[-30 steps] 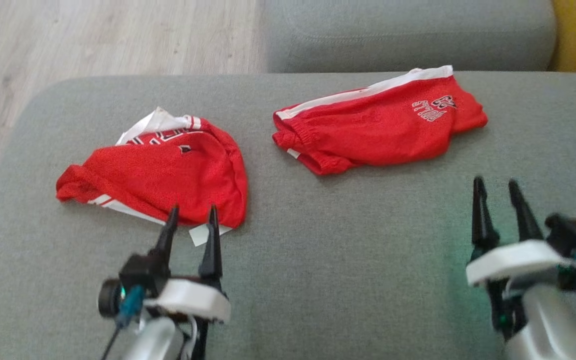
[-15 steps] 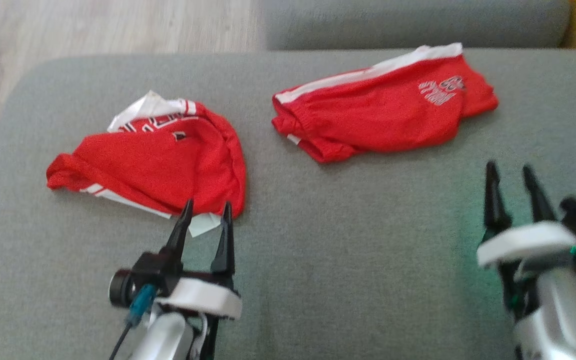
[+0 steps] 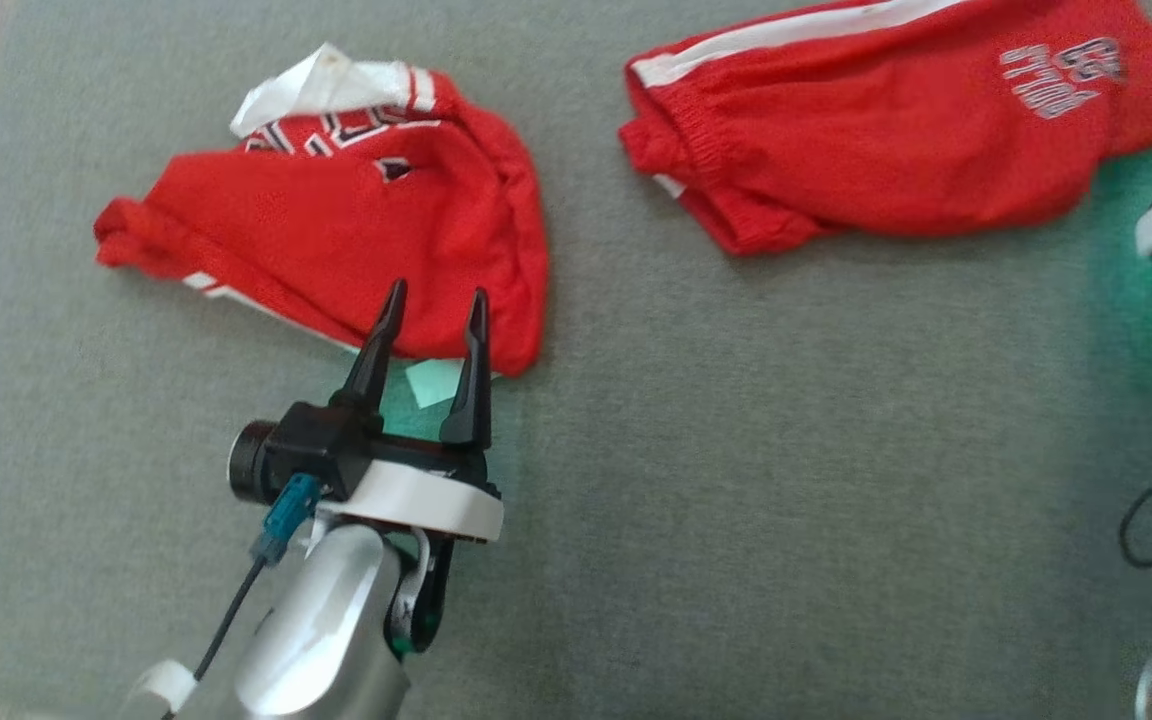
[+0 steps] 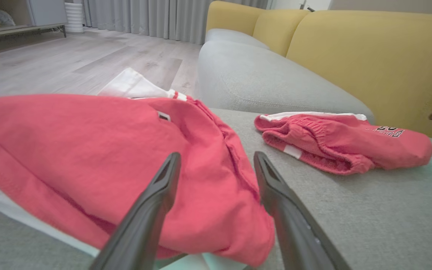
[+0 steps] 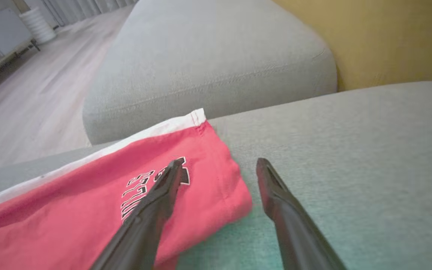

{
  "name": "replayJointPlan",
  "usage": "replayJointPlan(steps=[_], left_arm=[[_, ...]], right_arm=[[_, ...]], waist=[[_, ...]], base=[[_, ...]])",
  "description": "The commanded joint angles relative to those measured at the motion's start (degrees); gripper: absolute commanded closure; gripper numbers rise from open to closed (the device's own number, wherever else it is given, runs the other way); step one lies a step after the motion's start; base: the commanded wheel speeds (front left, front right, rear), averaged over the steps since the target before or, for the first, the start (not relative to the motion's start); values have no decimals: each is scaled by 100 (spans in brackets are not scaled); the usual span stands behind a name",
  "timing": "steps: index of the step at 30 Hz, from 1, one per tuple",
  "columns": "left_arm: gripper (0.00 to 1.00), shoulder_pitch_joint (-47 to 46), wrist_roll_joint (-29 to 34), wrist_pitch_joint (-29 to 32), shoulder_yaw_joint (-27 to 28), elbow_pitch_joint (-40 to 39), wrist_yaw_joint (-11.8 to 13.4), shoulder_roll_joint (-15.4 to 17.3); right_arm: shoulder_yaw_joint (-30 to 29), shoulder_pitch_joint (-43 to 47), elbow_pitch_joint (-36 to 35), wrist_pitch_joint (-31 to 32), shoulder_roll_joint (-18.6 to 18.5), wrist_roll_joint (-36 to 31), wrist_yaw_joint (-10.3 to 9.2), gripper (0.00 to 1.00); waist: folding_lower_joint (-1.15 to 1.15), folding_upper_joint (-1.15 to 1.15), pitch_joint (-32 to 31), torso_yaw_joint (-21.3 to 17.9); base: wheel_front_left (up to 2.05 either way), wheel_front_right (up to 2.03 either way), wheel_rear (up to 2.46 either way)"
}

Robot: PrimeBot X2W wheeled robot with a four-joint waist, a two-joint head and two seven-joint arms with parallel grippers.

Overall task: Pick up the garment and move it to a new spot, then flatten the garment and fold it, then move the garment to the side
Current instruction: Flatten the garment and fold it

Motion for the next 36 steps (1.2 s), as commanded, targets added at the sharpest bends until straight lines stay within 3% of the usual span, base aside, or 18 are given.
replayJointPlan(steps=[1,10,18,19,21,29,36], left_arm=[[0,-162,-51,-38,134,-189,25,28],[0,-346,-182,-38,-75,-213,111,27],[0,-386,-186,-38,-132,-187,152,26],[0,-389,-185,-38,-136,-186,155,26],[0,-394,-181,-38,-145,-182,159,26],[0,-364,-183,-38,-147,-136,167,26],[0,-215,-143,-38,-6,-69,139,26]], right_arm=[[86,-210,-82,54,-80,-74,-5,0],[196,-837,1193,468,-563,-479,-5,0],[1049,-1006,1880,493,-602,-112,-5,0],[1183,-1020,1921,481,-604,-14,-5,16],[1407,-1044,1945,370,-646,185,-5,100],[1756,-1021,1964,-520,-978,763,-5,100],[1815,-577,2083,-838,-1288,1215,-5,100]], waist=[[-2,0,203,193],[-2,0,404,421],[-2,0,385,423],[-2,0,383,414],[-2,0,382,394],[-2,0,211,278],[-2,0,-216,78]], base=[[0,0,0],[0,0,0],[0,0,0],[0,0,0],[0,0,0],[0,0,0],[0,0,0]])
